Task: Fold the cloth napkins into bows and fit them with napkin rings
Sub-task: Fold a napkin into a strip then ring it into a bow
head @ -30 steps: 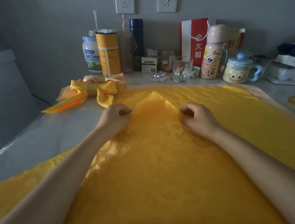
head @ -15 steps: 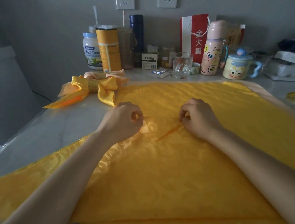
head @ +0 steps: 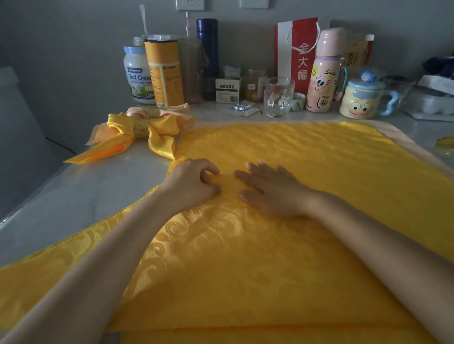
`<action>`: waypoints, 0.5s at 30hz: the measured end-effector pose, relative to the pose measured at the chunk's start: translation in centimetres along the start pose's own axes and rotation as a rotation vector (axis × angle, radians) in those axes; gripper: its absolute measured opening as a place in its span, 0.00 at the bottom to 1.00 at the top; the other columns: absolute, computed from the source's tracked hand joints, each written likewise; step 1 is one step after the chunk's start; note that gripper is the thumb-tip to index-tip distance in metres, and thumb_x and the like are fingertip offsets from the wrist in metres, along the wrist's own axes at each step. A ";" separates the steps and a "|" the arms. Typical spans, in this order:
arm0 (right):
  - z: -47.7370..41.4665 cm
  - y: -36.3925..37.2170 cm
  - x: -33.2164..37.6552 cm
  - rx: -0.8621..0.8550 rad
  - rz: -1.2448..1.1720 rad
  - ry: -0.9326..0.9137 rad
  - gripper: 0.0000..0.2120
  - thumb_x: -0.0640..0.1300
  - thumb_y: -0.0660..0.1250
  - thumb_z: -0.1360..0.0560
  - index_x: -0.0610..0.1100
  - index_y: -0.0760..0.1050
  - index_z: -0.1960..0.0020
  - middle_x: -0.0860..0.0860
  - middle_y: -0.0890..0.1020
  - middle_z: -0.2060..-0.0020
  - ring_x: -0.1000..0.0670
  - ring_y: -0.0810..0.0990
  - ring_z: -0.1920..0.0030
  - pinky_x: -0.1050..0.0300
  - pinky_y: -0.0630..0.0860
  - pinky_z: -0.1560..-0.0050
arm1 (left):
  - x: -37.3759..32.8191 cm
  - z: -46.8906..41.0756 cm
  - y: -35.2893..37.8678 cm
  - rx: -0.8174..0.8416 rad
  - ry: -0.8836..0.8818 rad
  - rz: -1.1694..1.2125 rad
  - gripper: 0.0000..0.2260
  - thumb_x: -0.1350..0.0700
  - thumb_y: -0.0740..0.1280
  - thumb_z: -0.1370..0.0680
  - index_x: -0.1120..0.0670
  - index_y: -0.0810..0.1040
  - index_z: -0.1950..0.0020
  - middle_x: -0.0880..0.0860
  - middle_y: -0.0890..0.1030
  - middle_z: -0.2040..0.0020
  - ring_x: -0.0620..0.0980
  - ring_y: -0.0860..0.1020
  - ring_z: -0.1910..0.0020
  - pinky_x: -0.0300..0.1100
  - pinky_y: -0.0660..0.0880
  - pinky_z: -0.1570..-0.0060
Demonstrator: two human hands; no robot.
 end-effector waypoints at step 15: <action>1.4 -2.1 0.4 -0.606 0.070 -0.099 0.09 0.39 0.65 0.28 0.43 0.74 0.48 0.48 0.77 0.51 0.45 0.74 0.47 0.56 0.60 0.49 | -1.1 0.5 0.8 -0.333 0.192 -0.347 0.11 0.54 0.68 0.25 0.52 0.74 0.43 0.49 0.75 0.40 0.51 0.68 0.37 0.46 0.60 0.38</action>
Point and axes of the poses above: each hand's wrist, its own z-axis away from the middle knuckle, its own y-axis out of the palm, x = y × z, the point moved 2 cm from there along -z, towards the middle knuckle
